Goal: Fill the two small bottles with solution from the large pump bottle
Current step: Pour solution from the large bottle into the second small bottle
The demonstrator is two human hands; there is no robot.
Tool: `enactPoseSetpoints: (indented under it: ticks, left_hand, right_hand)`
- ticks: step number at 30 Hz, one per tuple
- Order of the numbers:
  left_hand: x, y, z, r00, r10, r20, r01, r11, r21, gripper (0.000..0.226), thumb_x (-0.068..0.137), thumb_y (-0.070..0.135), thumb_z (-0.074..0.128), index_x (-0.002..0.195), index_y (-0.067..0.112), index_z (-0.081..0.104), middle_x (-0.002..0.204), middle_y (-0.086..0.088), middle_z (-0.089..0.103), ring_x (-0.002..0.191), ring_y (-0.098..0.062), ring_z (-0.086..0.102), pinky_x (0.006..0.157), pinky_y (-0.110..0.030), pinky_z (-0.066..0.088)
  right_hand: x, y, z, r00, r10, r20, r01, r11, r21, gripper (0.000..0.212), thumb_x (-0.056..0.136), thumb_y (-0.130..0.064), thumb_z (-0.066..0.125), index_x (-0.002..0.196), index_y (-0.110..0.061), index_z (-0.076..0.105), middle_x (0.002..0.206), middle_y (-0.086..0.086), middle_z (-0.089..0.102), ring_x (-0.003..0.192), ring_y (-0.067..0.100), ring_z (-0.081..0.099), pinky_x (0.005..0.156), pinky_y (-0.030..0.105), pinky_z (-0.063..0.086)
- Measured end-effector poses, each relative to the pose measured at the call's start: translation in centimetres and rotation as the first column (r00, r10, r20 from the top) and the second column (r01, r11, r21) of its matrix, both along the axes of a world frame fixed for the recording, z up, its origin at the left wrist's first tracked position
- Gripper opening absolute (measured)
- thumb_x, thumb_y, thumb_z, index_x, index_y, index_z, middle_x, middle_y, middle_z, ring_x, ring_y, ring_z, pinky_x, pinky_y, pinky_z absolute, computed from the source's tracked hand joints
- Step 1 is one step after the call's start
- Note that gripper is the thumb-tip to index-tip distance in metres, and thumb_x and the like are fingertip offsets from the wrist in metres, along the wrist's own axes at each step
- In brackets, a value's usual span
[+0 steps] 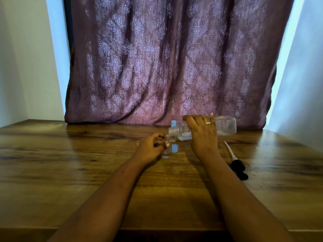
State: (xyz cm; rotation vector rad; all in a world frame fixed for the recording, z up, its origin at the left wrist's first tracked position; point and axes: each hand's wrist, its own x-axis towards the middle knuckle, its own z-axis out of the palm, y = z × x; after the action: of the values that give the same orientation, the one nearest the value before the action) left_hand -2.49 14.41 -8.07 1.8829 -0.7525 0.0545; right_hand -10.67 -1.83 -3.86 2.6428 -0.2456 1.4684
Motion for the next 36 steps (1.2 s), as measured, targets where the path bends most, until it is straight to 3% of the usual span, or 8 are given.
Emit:
enactPoseSetpoints:
  ticks: [3,7,12,19,24,28,32,36]
  left_hand:
    - [-0.05,0.03,0.07,1.000,-0.001,-0.023,0.001,1.000,-0.005,0.025,0.073,0.054,0.065,0.097,0.056,0.060,0.097,0.012,0.079,0.100,-0.022,0.073,0.104,-0.072,0.044]
    - [0.09,-0.02,-0.04,1.000,0.004,-0.013,-0.004,1.000,-0.019,0.015,0.081,0.045,0.070,0.093,0.051,0.064,0.091,0.011,0.078,0.095,-0.020,0.072,0.103,-0.065,0.049]
    - [-0.07,0.00,0.05,1.000,0.001,-0.025,-0.001,1.000,-0.003,0.029,0.072,0.053,0.065,0.100,0.055,0.060,0.092,0.015,0.079,0.098,-0.019,0.073,0.104,-0.067,0.046]
    - [-0.11,-0.02,0.11,1.000,-0.005,-0.020,0.006,1.000,0.016,0.024,0.070,0.059,0.063,0.093,0.064,0.059,0.098,0.013,0.079,0.103,-0.024,0.072,0.105,-0.070,0.044]
    - [-0.16,0.08,0.12,0.999,-0.013,-0.046,0.013,1.000,0.005,0.036,0.062,0.070,0.063,0.097,0.062,0.060,0.101,0.013,0.077,0.105,-0.024,0.071,0.106,-0.069,0.045]
    - [-0.31,0.12,0.15,0.999,0.005,-0.047,-0.006,1.000,-0.023,0.018,0.087,0.038,0.075,0.094,0.049,0.063,0.094,0.016,0.073,0.104,-0.024,0.071,0.105,-0.062,0.049]
    - [-0.32,0.18,0.20,0.999,0.001,-0.051,0.000,1.000,0.010,0.034,0.068,0.043,0.073,0.087,0.068,0.059,0.086,0.023,0.076,0.105,-0.020,0.071,0.107,-0.067,0.045]
    - [-0.22,0.13,0.16,0.999,-0.006,-0.054,0.007,1.000,0.018,0.036,0.073,0.028,0.079,0.093,0.053,0.063,0.098,0.010,0.079,0.103,-0.020,0.072,0.105,-0.066,0.048]
  right_hand:
    - [0.06,-0.07,-0.03,1.000,-0.001,0.005,0.001,1.000,-0.001,0.043,0.071,-0.010,0.047,0.111,-0.021,0.058,0.105,0.005,0.064,0.103,0.031,0.056,0.108,0.049,0.024]
    - [0.04,-0.05,-0.01,1.000,0.000,0.001,0.000,1.000,-0.006,0.045,0.071,-0.012,0.039,0.111,-0.021,0.058,0.105,0.005,0.064,0.103,0.031,0.055,0.109,0.048,0.023]
    - [-0.12,-0.04,0.07,1.000,-0.001,-0.019,0.001,1.000,0.002,0.048,0.069,-0.011,0.039,0.112,-0.020,0.057,0.106,0.005,0.063,0.104,0.031,0.054,0.109,0.048,0.022]
    - [-0.13,0.01,0.17,0.999,-0.011,-0.044,0.011,1.000,0.008,0.045,0.070,-0.009,0.045,0.113,-0.020,0.057,0.108,0.006,0.063,0.106,0.031,0.053,0.110,0.048,0.020]
    - [-0.10,0.02,0.18,0.999,-0.010,-0.047,0.010,1.000,0.007,0.044,0.071,-0.005,0.052,0.112,-0.019,0.058,0.109,0.007,0.063,0.106,0.032,0.053,0.110,0.049,0.020]
    - [-0.17,0.09,0.13,0.999,-0.011,-0.043,0.011,1.000,0.011,0.047,0.070,-0.002,0.048,0.113,-0.019,0.058,0.108,0.006,0.063,0.107,0.032,0.053,0.111,0.048,0.019]
    - [-0.39,0.17,0.19,0.999,-0.003,-0.042,0.004,1.000,0.016,0.049,0.069,-0.006,0.042,0.113,-0.020,0.057,0.110,0.006,0.063,0.109,0.032,0.053,0.111,0.048,0.018]
    - [-0.31,0.20,0.26,0.998,0.003,-0.057,-0.002,1.000,0.025,0.047,0.070,-0.009,0.045,0.114,-0.019,0.058,0.111,0.007,0.063,0.109,0.032,0.053,0.111,0.048,0.019]
